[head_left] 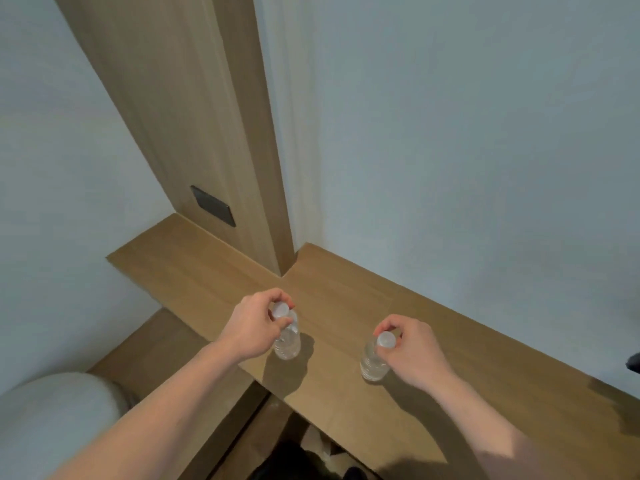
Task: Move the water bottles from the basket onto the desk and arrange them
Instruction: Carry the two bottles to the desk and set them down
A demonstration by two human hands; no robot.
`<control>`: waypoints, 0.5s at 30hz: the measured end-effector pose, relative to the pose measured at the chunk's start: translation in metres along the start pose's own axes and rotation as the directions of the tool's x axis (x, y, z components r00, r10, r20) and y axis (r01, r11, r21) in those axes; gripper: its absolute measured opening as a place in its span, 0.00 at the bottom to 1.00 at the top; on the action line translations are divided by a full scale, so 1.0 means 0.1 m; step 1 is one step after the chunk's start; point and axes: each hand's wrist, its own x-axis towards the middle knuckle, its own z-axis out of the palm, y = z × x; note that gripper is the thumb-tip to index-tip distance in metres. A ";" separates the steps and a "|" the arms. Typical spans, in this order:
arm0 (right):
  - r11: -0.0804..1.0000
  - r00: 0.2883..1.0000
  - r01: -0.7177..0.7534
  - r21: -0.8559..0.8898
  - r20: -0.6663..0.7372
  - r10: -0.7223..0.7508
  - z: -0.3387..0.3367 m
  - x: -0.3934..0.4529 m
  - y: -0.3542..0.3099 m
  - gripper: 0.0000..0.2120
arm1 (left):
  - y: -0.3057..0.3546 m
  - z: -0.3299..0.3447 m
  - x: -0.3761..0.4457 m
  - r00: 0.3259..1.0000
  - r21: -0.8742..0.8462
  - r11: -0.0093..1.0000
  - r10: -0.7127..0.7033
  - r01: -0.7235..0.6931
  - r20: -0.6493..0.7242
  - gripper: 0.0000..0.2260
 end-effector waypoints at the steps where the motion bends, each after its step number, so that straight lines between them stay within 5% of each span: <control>1: 1.000 1.000 -0.010 -0.002 -0.003 0.010 0.03 0.08 0.00 0.12 | -0.01 0.00 0.09 1.000 0.027 1.000 0.014 -0.014 0.012 0.06; 15: 0.959 0.950 -0.203 0.197 -0.197 0.242 0.46 0.71 -0.03 0.08 | -0.12 -0.03 1.69 0.930 0.168 0.933 0.274 -0.319 0.243 0.07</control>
